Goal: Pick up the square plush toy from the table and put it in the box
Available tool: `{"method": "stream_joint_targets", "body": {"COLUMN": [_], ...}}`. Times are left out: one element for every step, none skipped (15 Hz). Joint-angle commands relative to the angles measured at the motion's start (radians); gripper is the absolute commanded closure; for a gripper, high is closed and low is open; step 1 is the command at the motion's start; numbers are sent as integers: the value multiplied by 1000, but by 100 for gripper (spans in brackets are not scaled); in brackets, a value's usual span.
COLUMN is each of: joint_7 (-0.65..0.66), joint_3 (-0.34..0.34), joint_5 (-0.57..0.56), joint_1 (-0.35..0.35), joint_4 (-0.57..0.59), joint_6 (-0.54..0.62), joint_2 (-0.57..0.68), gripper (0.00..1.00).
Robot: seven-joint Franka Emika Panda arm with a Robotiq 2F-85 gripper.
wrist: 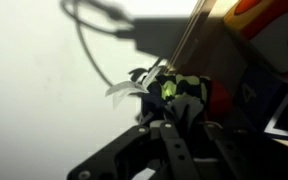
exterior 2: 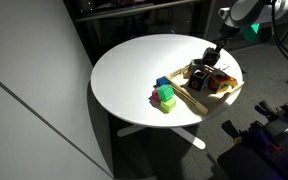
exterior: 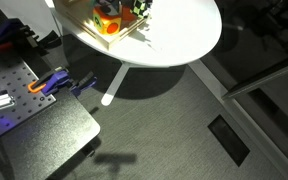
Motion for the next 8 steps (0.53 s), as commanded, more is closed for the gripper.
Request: {"method": "stream_joint_targets", "body": {"joint_7": [-24, -26, -38, -38, -40, -37, -36, -34], "joint_3": [21, 28, 41, 48, 55, 59, 61, 63], "joint_5": [30, 34, 45, 51, 56, 55, 53, 49], "joint_1": [24, 28, 28, 32, 34, 38, 42, 45], "joint_4": [-50, -53, -57, -60, -64, -68, -73, -77], "joint_6": [36, 40, 40, 41, 40, 39, 37, 32], "joint_2": [-42, -42, -43, -44, -44, -44, -44, -44], "gripper": [92, 93, 93, 93, 93, 93, 91, 56]}}
